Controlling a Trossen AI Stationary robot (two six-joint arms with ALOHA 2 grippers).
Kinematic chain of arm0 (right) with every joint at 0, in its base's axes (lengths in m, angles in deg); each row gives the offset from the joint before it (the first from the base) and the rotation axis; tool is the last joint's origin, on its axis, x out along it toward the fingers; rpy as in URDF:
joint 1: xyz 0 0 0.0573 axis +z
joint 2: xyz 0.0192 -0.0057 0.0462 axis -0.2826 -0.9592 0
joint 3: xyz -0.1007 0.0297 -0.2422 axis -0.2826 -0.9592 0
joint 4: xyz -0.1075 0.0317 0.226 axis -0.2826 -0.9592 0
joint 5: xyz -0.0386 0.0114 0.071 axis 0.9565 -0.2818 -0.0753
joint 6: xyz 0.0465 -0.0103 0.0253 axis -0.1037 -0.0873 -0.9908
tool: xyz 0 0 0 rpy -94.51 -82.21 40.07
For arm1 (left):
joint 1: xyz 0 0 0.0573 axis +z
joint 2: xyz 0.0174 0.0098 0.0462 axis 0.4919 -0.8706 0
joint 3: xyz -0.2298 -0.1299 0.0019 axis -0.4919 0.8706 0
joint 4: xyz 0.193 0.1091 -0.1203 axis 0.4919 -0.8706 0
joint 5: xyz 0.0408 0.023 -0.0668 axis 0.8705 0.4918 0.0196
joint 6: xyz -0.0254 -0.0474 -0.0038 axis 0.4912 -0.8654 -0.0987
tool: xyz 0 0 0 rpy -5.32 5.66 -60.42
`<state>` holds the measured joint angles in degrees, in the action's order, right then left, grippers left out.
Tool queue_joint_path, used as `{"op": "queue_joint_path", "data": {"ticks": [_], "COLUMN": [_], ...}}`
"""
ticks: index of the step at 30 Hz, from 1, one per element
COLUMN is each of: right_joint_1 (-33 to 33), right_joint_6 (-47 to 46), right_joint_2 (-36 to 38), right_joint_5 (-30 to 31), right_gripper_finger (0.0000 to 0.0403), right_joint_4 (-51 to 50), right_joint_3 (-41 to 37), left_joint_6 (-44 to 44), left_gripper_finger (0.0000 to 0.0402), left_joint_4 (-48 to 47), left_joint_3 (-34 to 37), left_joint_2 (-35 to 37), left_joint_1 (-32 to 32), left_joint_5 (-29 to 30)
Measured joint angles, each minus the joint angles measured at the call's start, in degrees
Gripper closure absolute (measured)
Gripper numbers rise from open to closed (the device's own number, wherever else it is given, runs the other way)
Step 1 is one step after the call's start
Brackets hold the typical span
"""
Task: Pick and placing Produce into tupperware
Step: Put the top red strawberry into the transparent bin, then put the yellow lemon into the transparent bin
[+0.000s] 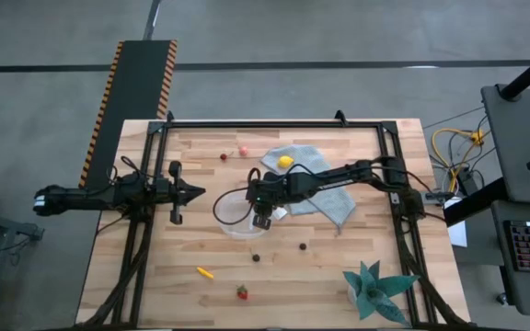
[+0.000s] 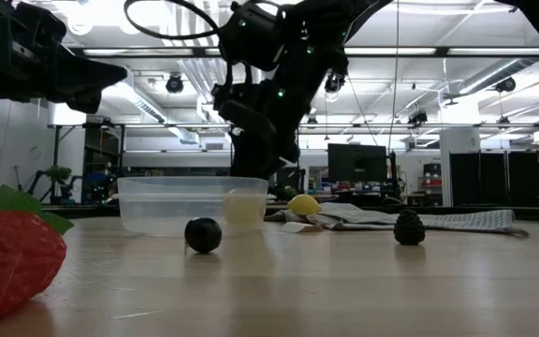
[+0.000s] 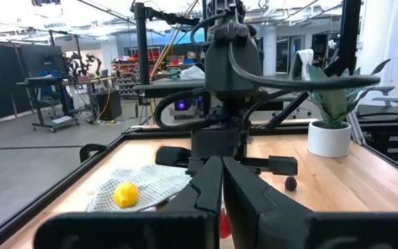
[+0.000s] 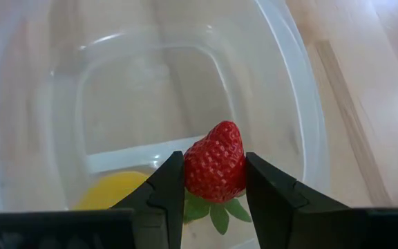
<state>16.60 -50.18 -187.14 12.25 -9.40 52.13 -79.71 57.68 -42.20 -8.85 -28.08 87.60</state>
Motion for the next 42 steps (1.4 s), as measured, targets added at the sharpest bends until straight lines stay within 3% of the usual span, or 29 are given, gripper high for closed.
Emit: {"op": "queue_joint_path", "data": {"ticks": [7,31,42], "right_joint_1": [-0.1,-0.1,-0.1], "right_joint_6": [0.0,0.6,0.4], "right_joint_2": [-0.1,-0.1,0.0], "right_joint_5": [0.0,-0.2,-0.2], "right_gripper_finger": [0.0272,0.0264,0.0196], "right_joint_4": [-0.3,-0.3,-0.3], "right_joint_3": [0.0,0.4,0.4], "left_joint_6": [0.0,0.0,0.0], "left_gripper_finger": [0.0402,0.0402,0.0402], "left_joint_4": [0.0,0.0,0.0], "left_joint_3": [0.0,0.0,0.0], "left_joint_2": [-0.1,-0.1,-0.1], "left_joint_1": [0.0,0.0,0.0], "left_joint_5": [0.0,0.0,0.0]}}
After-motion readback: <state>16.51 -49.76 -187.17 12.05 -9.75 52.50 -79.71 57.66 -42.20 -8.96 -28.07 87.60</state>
